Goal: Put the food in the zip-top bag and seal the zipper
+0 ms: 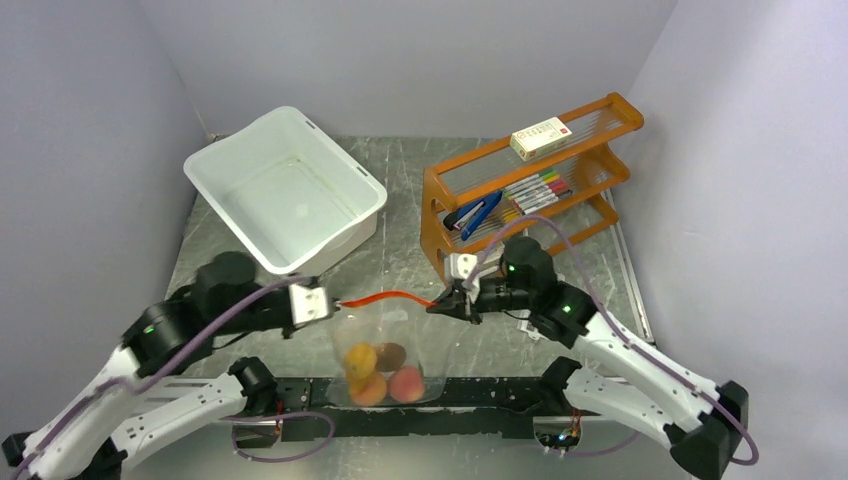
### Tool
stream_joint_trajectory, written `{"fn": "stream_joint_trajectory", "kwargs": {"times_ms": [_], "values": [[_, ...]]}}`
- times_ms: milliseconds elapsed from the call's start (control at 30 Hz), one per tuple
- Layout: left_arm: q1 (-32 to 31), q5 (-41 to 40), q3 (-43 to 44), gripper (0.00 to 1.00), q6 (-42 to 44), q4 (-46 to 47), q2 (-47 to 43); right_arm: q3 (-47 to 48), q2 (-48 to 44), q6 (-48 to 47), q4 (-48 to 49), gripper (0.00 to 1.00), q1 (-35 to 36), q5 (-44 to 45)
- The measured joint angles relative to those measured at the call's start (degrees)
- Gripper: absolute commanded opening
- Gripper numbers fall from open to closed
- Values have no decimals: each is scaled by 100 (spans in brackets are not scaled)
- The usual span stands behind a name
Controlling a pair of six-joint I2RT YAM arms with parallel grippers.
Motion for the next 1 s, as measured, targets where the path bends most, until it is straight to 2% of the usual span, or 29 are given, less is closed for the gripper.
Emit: {"fn": "stream_joint_trajectory", "kwargs": {"times_ms": [233, 533, 733, 800, 867, 1000], "values": [[4, -1045, -927, 7, 107, 179, 1515, -44, 1320, 11, 442, 0, -2, 848], [90, -2218, -1228, 7, 308, 678, 1512, -157, 1720, 116, 1641, 2, 0, 1486], [319, -2465, -1250, 7, 433, 994, 1593, -155, 2100, 114, 2065, 3, -2, 1775], [382, -2494, -1263, 7, 452, 1058, 1665, -155, 2221, 118, 2124, 10, -2, 1862], [424, -2505, -1274, 8, 457, 1088, 1705, -155, 2258, 129, 2199, 22, 0, 1937], [470, -2573, -1272, 30, 428, 1106, 1729, -39, 2260, 170, 2275, 47, -2, 2081]]}}
